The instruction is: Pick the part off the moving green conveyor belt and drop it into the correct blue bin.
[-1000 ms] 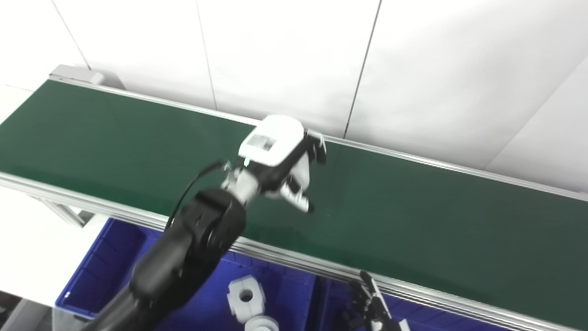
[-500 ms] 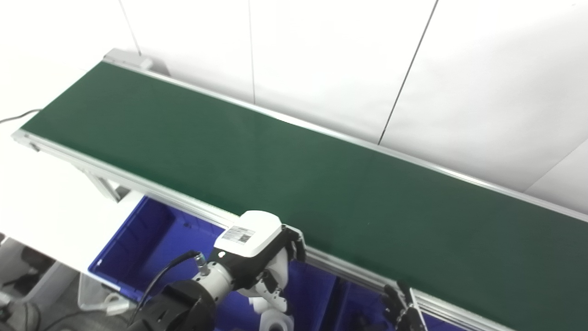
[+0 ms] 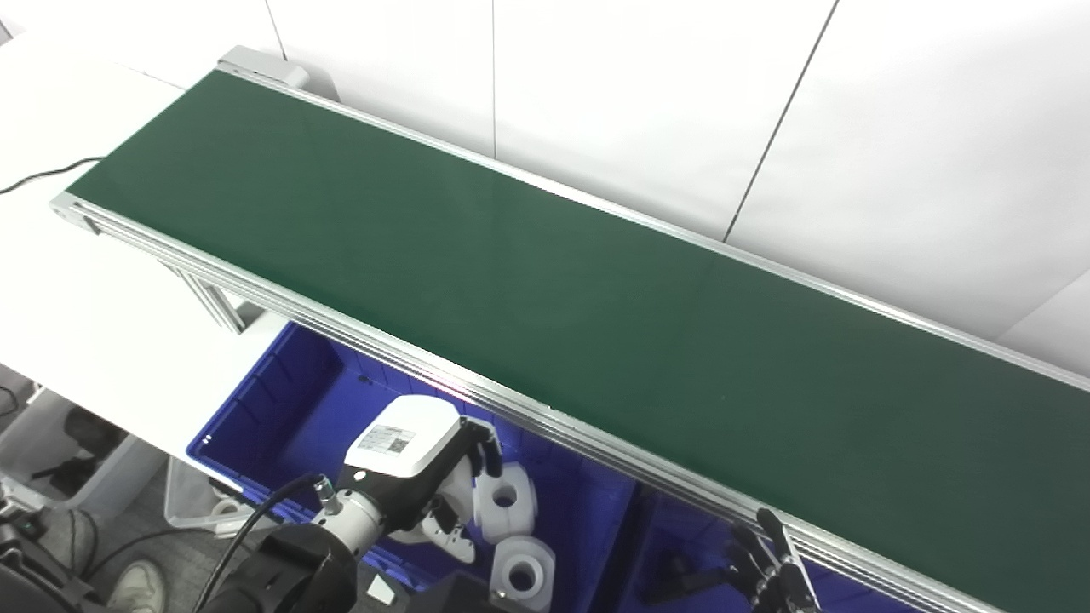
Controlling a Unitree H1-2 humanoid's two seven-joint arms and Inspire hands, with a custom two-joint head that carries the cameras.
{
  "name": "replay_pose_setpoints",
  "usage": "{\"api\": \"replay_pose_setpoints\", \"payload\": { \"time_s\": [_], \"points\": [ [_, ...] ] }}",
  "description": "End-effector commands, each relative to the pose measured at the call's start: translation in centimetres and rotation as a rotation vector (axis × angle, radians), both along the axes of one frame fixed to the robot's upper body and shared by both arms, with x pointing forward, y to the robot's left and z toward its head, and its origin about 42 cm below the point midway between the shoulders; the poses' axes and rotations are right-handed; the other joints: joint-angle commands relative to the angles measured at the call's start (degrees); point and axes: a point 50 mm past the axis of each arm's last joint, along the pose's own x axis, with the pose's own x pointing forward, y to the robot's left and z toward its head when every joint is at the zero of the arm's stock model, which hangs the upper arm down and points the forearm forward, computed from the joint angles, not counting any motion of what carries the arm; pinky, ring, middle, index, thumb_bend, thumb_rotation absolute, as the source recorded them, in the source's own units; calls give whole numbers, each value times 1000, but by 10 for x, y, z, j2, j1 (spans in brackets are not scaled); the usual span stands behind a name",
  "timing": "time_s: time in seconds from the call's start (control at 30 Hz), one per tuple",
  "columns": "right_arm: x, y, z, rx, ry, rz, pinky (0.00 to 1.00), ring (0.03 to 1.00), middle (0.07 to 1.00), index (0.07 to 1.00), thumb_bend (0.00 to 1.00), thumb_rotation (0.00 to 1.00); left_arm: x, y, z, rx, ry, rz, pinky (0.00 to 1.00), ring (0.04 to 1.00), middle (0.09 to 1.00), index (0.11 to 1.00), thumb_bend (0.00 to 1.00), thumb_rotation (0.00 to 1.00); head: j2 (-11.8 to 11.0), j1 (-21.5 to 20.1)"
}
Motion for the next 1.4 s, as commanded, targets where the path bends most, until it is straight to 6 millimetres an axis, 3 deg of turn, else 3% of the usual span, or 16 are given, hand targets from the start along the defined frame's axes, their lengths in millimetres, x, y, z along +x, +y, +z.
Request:
{"api": "replay_pose_setpoints", "payload": {
  "time_s": [0.0,0.1,0.2,0.3,0.37,0.47,0.57,0.63,0.67,0.7,0.73,0.83,0.97,1.23,1.37],
  "points": [
    [-1,1,9,22,-16,12,874,897,904,975,825,1000,4,4,5,24,-76,19,271,354,453,543,493,0,0,-1],
    [0,1,9,20,-16,11,873,896,903,974,830,1000,8,8,5,81,-139,101,215,332,449,545,490,0,0,-4],
    [0,1,9,15,-18,7,865,891,898,967,833,1000,14,14,4,102,-191,183,179,381,502,493,501,0,-1,-6],
    [1,0,9,14,-19,6,864,891,898,966,837,1000,21,22,1,84,-225,256,186,387,507,490,501,0,-1,-6],
    [1,0,9,17,-17,7,864,890,897,964,842,1000,25,27,-1,63,-225,288,194,347,454,529,493,0,-2,-6],
    [1,0,9,15,-16,8,863,890,897,965,845,1000,27,29,-3,50,-220,303,206,390,503,492,500,0,-2,-6],
    [1,0,10,19,-16,7,864,891,897,965,842,1000,28,29,-7,60,-201,284,219,355,454,533,494,0,-1,-6],
    [2,0,10,17,-16,9,863,891,898,965,838,1000,28,29,-8,105,-145,259,385,481,505,485,516,0,-1,-5],
    [2,0,10,16,-15,10,863,892,899,965,838,1000,28,29,-8,130,-114,248,525,593,610,559,746,133,-1,-5],
    [2,-1,10,17,-15,11,863,892,899,965,840,1000,27,28,-7,165,-71,233,618,663,676,610,871,228,-1,-5],
    [2,-1,9,18,-16,12,864,893,901,967,835,1000,25,27,-5,197,-24,220,765,769,778,706,959,393,-2,-5],
    [3,-2,9,18,-14,13,865,891,899,965,839,1000,23,23,-4,254,38,189,967,913,915,857,998,586,-1,-5],
    [3,-3,9,13,-12,15,863,892,900,967,846,1000,21,20,-3,256,45,170,999,955,956,914,1000,621,0,-6],
    [4,-3,8,11,-10,16,860,888,897,966,835,1000,19,15,2,263,76,143,1000,969,973,940,1000,692,0,-9],
    [3,-3,9,5,-6,17,860,888,897,966,843,1000,14,9,16,208,28,122,1000,957,968,936,1000,690,2,-13]
  ]
}}
